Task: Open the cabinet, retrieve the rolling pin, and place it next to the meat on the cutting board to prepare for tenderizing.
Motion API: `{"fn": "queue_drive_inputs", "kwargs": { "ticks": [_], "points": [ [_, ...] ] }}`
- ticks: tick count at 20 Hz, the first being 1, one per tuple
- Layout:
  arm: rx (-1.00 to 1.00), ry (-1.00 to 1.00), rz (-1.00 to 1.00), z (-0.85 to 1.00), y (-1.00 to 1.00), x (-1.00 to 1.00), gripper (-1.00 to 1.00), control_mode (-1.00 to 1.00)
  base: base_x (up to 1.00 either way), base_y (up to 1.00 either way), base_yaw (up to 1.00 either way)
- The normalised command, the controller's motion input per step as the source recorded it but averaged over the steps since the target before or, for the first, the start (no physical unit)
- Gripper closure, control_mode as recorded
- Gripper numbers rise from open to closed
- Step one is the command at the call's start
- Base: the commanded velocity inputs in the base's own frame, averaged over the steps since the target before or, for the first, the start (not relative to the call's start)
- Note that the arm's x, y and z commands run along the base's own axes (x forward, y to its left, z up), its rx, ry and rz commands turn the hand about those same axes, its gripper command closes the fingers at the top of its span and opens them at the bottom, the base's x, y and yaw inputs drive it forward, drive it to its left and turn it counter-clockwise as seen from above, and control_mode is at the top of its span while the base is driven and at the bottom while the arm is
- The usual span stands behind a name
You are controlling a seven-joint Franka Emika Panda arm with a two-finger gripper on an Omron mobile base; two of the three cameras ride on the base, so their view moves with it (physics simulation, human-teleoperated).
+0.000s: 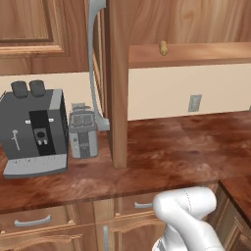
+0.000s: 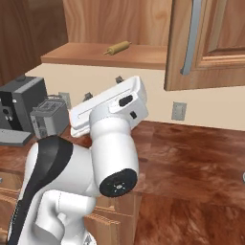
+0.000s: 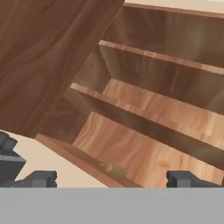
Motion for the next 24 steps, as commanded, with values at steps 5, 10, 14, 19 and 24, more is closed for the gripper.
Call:
{"fn": "queue_drive_inputs", "kwargs": {
  "ticks": [5, 10, 14, 19, 24],
  "points": [
    [-0.16, 0.11, -0.09, -0.11, 0.52, 0.46, -1.00, -1.00, 0.00, 0.00, 0.00],
    [-0.16, 0.17, -0.13, -0.03, 0.35, 0.53, -1.00, -1.00, 0.00, 0.00, 0.00],
    [-0.14, 0.16, -0.17, 0.00, 0.03, 0.45, -1.00, -1.00, 0.00, 0.00, 0.00],
    [-0.13, 0.18, -0.24, 0.00, -0.07, 0.45, -1.00, -1.00, 0.00, 0.00, 0.00],
    [-0.11, 0.19, -0.27, 0.00, -0.33, 0.50, -1.00, -1.00, 0.00, 0.00, 0.00]
  ]
}}
